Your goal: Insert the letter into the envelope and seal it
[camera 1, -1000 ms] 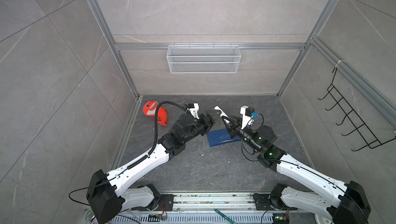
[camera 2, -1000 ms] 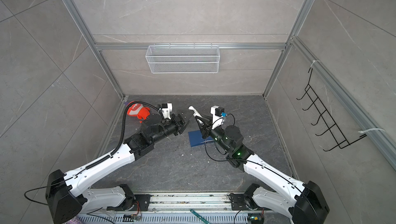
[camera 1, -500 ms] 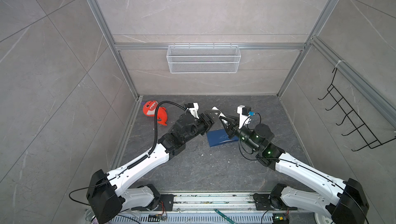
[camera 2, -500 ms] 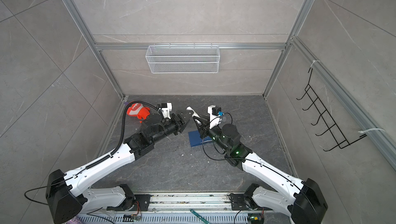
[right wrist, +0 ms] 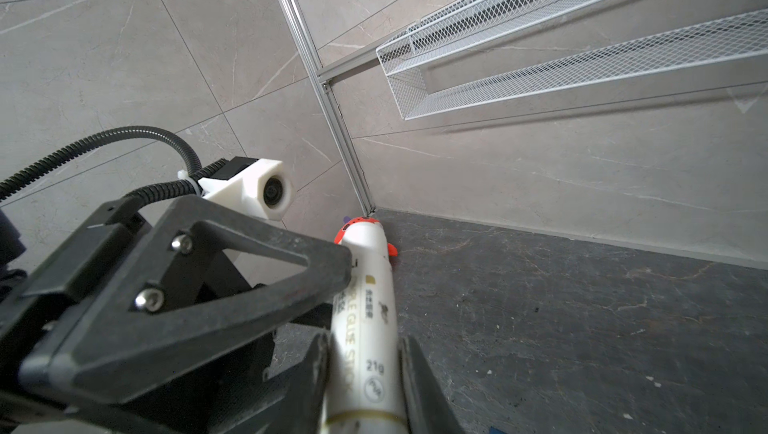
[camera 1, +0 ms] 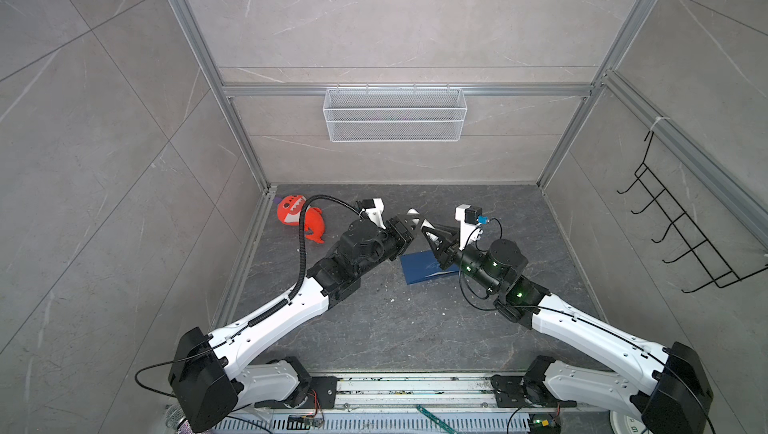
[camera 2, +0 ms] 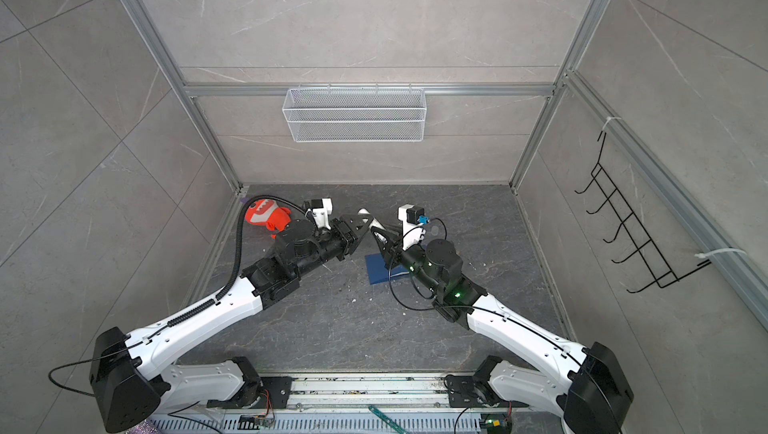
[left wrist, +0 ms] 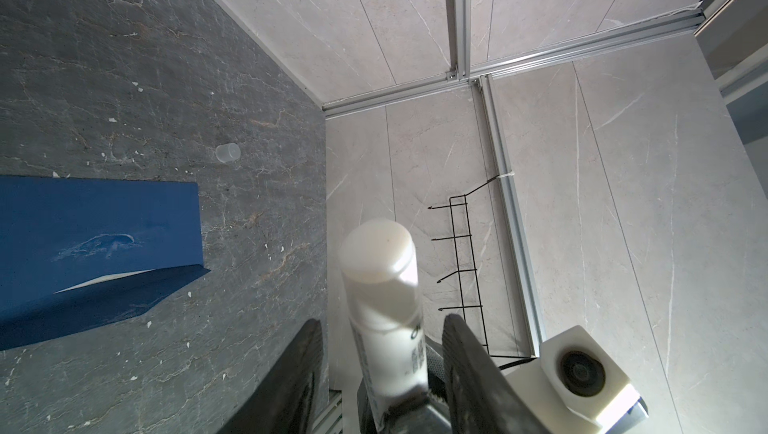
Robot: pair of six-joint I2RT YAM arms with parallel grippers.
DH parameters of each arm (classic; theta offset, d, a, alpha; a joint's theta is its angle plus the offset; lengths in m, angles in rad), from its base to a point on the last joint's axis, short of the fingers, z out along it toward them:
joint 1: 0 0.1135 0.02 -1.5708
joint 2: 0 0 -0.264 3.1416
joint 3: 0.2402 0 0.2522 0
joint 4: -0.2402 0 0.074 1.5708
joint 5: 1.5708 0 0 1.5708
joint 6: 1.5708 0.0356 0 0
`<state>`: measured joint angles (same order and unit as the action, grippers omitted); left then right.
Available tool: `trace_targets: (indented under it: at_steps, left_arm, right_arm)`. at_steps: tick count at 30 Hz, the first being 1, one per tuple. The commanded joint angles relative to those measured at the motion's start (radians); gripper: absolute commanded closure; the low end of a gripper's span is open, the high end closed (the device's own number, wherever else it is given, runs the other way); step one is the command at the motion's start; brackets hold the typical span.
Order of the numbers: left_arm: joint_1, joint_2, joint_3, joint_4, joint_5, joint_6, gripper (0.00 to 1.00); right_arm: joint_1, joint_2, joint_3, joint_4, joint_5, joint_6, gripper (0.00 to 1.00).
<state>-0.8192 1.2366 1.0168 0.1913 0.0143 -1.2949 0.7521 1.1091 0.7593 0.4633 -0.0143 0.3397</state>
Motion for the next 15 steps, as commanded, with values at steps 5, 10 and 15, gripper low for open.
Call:
trace_targets:
  at_steps: [5,10,15]
  left_arm:
    - [0.0,0.012,0.048,0.076,-0.018,-0.014,0.59]
    - [0.001,0.021,0.049,0.081,-0.015,-0.018,0.63]
    - [0.0,0.027,0.051,0.078,-0.014,-0.02,0.77]
  right_arm:
    - [0.013,0.01,0.031,0.0,0.016,-0.015,1.0]
    - [0.017,0.013,0.031,-0.003,0.015,-0.014,1.0]
    - [0.02,0.015,0.031,-0.003,0.014,-0.014,1.0]
